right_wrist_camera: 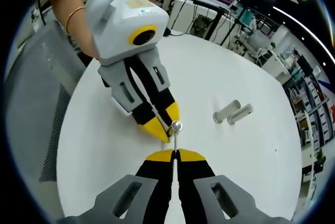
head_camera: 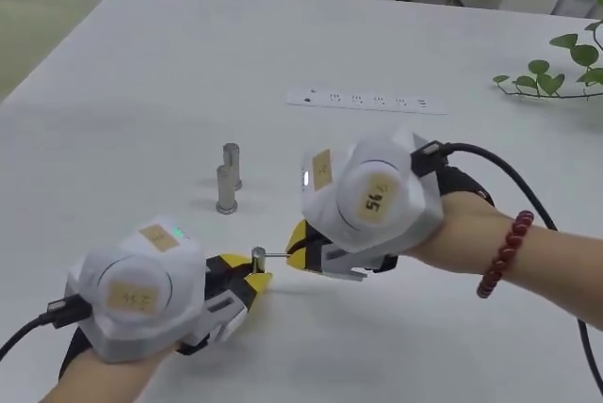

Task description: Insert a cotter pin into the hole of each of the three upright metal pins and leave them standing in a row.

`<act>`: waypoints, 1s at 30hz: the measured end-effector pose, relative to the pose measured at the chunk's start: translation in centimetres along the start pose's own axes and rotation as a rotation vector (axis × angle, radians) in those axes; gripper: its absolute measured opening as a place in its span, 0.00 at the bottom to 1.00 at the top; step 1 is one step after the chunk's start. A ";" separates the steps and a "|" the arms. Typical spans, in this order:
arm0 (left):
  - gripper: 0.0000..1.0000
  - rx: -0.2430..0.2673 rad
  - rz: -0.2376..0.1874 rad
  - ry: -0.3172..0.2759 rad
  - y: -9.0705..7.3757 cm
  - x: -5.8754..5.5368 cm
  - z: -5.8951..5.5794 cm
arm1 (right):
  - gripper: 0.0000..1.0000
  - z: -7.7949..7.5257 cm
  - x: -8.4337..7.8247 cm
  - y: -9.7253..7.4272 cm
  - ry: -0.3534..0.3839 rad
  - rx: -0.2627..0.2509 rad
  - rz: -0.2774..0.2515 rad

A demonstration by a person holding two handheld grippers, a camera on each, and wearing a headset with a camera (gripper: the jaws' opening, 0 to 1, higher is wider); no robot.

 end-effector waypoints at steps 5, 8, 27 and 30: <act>0.07 0.002 -0.002 -0.003 0.0 0.0 0.0 | 0.03 -0.1 0.2 0.2 0.029 0.000 -0.013; 0.07 0.003 -0.002 0.001 0.0 0.0 0.0 | 0.03 -0.1 0.2 0.4 0.045 0.001 -0.024; 0.07 0.013 -0.004 0.004 0.1 0.0 -0.1 | 0.05 -0.1 1.2 0.8 0.044 -0.013 -0.080; 0.07 0.014 -0.004 0.004 0.2 0.0 0.0 | 0.09 0.0 1.1 0.5 0.058 -0.011 -0.089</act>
Point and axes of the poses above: the centre of the closed fingertips' face, and the gripper's own axes: y roughly forward along the fingers, z roughly to its left, x roughly out of its top, the point moved 1 cm from there along -y, roughly backward along the fingers, and after that the axes turned 10 degrees about -y, right-handed, at the moved point
